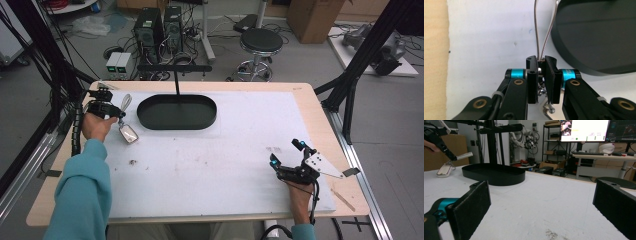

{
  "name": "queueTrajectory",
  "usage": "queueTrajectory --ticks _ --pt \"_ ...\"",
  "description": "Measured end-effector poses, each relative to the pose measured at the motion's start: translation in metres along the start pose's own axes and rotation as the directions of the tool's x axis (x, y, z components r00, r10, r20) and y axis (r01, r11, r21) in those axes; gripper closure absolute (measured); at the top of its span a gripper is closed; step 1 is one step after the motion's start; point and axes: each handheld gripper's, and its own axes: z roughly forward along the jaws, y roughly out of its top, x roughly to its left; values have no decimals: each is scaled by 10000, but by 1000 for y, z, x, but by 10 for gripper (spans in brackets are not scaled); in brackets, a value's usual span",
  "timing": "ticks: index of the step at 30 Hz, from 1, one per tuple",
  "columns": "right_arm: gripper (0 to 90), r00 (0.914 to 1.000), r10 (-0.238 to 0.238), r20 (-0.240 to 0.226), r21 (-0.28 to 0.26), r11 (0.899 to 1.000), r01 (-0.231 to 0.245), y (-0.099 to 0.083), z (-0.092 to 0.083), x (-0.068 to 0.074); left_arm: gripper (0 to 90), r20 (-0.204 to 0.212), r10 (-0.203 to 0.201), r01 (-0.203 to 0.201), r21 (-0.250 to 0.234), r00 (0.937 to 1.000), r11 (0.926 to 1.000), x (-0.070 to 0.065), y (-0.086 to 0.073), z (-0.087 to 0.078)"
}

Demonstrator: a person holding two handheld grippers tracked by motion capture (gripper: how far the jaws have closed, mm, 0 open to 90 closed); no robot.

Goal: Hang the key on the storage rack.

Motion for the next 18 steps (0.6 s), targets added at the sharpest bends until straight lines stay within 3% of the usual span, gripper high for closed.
queueTrajectory --ticks 5,8,11,18 --pt "7 10000 0 0 7 10000 0 0 0 0 814 287 236 -205 -1031 9993 9945 -7 3 -12" --pt "7 10000 -20 11 21 10000 20 0 0 0 814 402 406 -335 -1641 9984 9859 -10 3 -21" --pt "7 10000 -39 8 8 10000 39 0 0 0 814 416 556 -454 -2152 9976 9755 -12 3 -28" --pt "8 10000 -31 16 16 10000 31 0 0 0 814 514 822 -608 -3295 9953 9422 -15 4 -43"
